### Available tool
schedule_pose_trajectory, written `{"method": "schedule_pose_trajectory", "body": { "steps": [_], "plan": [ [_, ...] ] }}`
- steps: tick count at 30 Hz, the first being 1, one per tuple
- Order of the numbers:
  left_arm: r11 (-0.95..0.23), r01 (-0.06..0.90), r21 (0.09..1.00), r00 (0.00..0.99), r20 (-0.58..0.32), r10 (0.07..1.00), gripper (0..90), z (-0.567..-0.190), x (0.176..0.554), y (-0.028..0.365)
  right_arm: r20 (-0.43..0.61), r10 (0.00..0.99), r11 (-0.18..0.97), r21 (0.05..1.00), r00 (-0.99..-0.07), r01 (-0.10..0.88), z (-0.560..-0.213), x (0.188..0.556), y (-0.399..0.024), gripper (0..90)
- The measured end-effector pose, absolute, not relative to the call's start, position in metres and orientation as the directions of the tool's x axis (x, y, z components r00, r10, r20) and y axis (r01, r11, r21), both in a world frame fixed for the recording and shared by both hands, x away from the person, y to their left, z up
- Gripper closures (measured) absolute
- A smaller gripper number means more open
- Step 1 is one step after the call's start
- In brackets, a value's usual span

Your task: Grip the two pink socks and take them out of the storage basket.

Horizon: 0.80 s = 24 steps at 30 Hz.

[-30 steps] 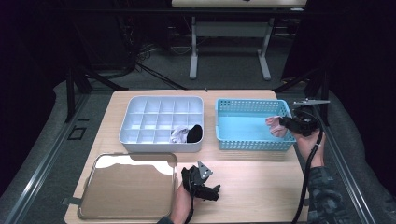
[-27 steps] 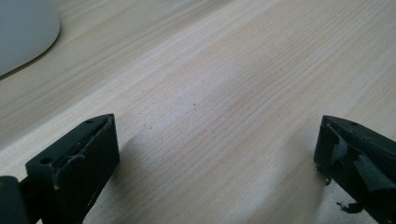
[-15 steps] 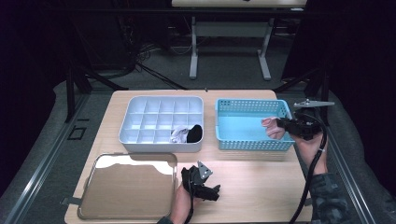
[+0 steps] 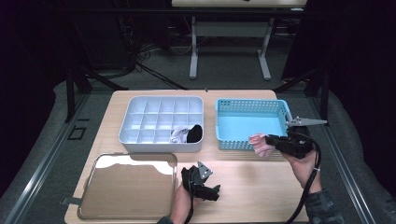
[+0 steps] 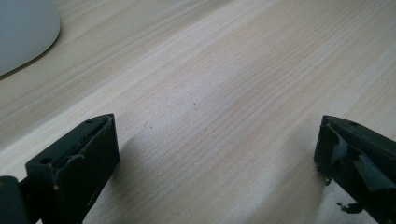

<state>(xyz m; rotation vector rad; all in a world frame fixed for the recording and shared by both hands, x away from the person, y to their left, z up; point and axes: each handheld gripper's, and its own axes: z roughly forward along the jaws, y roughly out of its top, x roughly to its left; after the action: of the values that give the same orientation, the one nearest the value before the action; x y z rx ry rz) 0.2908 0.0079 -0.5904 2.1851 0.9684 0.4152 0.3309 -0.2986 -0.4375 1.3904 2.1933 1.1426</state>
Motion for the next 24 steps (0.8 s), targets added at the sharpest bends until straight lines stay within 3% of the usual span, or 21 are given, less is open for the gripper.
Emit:
{"method": "schedule_pose_trajectory", "body": {
  "steps": [16,24],
  "plan": [
    [-0.473,0.519,0.712,0.668,0.007,0.744,0.0,-0.590,0.291,0.008,0.268,0.749,0.292,0.688,-0.606,0.665,-0.483,0.305,-0.254,81.4],
    [-0.474,0.519,0.711,0.669,0.007,0.743,0.0,-0.590,0.291,0.008,0.334,0.718,0.298,0.645,-0.611,0.703,-0.508,0.309,-0.249,81.3]
  ]
}}
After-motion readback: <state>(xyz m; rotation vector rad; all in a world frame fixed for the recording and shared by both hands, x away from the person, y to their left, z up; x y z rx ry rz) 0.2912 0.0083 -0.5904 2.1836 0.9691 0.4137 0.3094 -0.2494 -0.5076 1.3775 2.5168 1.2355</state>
